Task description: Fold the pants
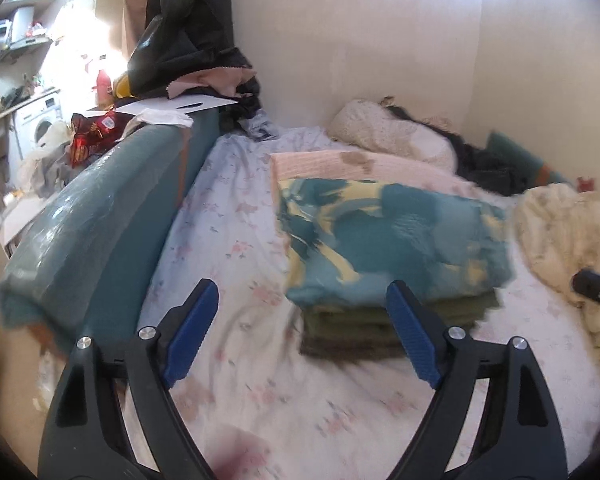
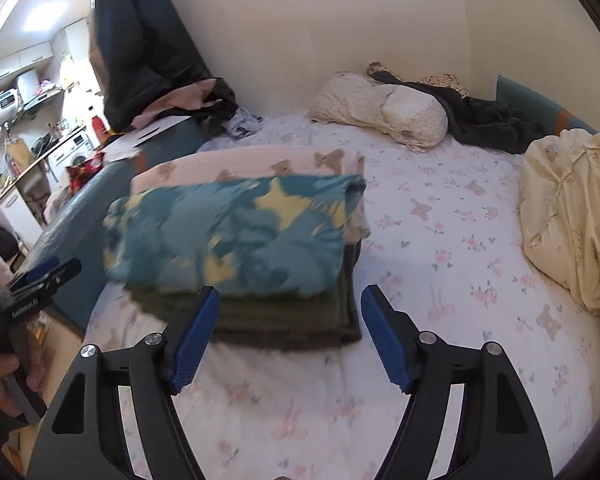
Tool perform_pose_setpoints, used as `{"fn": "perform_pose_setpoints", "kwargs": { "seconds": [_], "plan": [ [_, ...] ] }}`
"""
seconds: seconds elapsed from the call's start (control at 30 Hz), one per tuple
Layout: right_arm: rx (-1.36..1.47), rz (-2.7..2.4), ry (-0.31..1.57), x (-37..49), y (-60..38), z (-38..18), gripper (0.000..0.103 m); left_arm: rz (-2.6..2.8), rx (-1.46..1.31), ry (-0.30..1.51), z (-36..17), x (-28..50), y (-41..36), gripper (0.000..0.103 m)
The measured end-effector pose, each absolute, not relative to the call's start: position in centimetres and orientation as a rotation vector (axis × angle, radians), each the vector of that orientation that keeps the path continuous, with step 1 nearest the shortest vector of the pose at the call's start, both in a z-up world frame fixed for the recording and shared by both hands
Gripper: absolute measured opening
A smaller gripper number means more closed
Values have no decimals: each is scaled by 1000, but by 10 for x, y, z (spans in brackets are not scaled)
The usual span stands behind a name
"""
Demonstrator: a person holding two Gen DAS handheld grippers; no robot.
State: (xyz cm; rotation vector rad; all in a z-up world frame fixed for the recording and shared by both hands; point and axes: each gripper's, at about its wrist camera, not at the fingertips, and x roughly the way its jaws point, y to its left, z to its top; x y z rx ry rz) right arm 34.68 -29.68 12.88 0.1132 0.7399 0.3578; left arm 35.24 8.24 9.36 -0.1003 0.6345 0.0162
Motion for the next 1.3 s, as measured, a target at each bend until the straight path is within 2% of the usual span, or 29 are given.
{"fn": "perform_pose_setpoints", "kwargs": {
  "seconds": [0.1, 0.2, 0.3, 0.37, 0.4, 0.63, 0.93, 1.3],
  "plan": [
    [111, 374, 729, 297, -300, 140, 76, -2, -83, 623, 107, 301, 79, 84],
    [103, 340, 689, 234, -303, 152, 89, -7, -74, 618, 113, 239, 76, 90],
    [89, 309, 667, 174, -304, 160, 93, -9, -98, 632, 107, 168, 71, 91],
    [99, 287, 668, 137, -305, 161, 99, -23, -118, 654, 103, 131, 66, 95],
    [110, 286, 662, 120, -305, 161, 103, -19, -125, 652, 102, 113, 64, 101],
    [145, 311, 674, 16, -305, 149, 103, -5, -142, 649, 100, 25, 56, 103],
    [110, 194, 626, -53, -299, 118, 103, 11, -83, 546, 93, -45, 46, 103],
    [100, 208, 572, -58, -279, 88, 103, -11, -62, 586, 57, -35, 34, 103]
  ]
}}
